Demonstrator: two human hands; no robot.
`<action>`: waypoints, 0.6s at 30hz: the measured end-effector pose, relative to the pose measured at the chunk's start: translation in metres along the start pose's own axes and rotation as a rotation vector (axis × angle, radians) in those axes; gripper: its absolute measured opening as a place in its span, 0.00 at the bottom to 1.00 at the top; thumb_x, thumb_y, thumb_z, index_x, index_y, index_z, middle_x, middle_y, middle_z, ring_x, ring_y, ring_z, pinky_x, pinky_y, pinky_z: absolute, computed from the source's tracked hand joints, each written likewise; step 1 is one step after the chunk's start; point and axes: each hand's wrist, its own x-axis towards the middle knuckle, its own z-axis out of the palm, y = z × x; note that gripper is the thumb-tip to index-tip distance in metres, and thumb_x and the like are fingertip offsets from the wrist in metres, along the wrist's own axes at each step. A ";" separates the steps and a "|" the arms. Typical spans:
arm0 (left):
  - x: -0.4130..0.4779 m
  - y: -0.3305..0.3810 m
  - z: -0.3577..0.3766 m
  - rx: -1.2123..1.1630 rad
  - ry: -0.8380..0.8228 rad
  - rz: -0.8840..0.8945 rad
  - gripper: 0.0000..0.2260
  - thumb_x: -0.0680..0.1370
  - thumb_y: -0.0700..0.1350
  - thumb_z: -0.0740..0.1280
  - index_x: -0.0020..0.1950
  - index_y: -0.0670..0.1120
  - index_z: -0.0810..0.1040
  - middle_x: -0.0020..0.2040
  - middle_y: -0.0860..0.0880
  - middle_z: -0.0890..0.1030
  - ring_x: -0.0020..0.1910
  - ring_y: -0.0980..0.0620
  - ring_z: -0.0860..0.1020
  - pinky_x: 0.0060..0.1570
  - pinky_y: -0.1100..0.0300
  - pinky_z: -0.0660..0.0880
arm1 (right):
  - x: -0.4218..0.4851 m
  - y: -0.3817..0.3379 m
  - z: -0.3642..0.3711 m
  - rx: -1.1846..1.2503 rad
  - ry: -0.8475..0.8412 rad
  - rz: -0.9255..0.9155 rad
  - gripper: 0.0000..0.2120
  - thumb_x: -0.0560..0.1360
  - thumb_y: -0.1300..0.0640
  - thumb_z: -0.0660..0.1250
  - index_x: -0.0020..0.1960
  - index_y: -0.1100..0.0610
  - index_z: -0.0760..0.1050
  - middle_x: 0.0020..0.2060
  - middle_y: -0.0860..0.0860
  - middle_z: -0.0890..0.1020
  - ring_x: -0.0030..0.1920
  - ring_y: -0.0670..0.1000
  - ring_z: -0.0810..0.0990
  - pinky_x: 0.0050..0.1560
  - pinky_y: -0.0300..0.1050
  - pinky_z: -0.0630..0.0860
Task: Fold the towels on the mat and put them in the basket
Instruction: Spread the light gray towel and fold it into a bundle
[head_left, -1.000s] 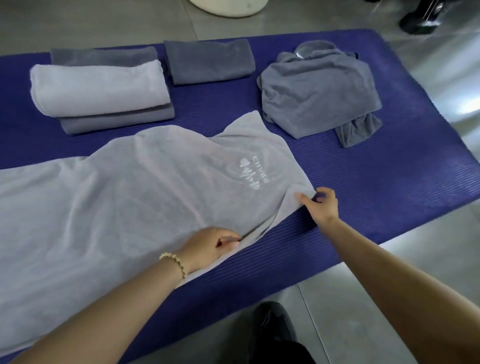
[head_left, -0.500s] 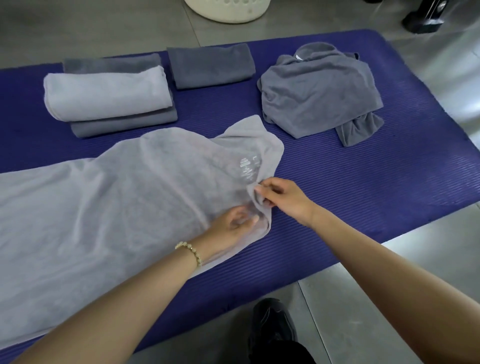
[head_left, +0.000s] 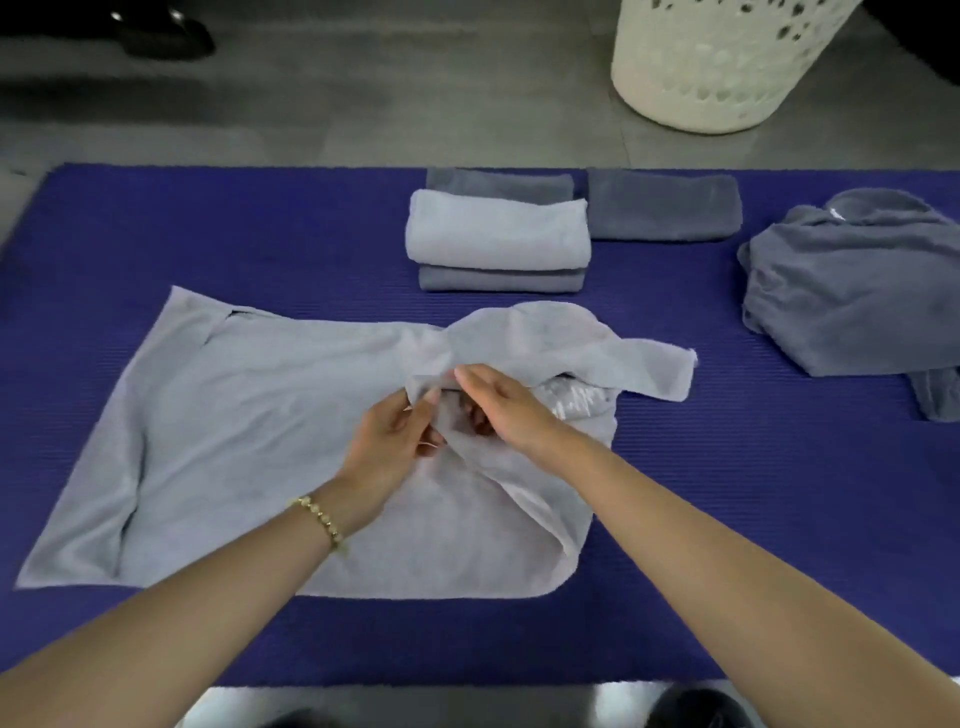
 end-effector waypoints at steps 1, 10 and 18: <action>-0.002 -0.005 -0.020 0.023 0.012 0.002 0.11 0.81 0.47 0.61 0.46 0.41 0.78 0.28 0.56 0.75 0.29 0.60 0.75 0.37 0.64 0.76 | 0.009 -0.005 0.017 -0.038 -0.024 -0.037 0.16 0.82 0.48 0.56 0.60 0.55 0.76 0.48 0.44 0.78 0.46 0.37 0.73 0.51 0.29 0.68; -0.019 -0.054 -0.156 0.040 0.171 -0.037 0.12 0.82 0.48 0.57 0.46 0.45 0.76 0.34 0.51 0.72 0.28 0.61 0.74 0.32 0.67 0.73 | 0.067 -0.062 0.138 -0.425 -0.223 -0.012 0.23 0.77 0.38 0.60 0.38 0.58 0.73 0.39 0.46 0.75 0.46 0.47 0.72 0.53 0.42 0.69; -0.036 -0.127 -0.253 0.342 0.568 -0.369 0.21 0.80 0.55 0.59 0.69 0.46 0.68 0.67 0.43 0.67 0.68 0.45 0.67 0.65 0.50 0.68 | 0.078 -0.036 0.207 -0.433 -0.436 0.202 0.13 0.74 0.41 0.67 0.41 0.50 0.75 0.30 0.41 0.72 0.32 0.41 0.70 0.33 0.31 0.67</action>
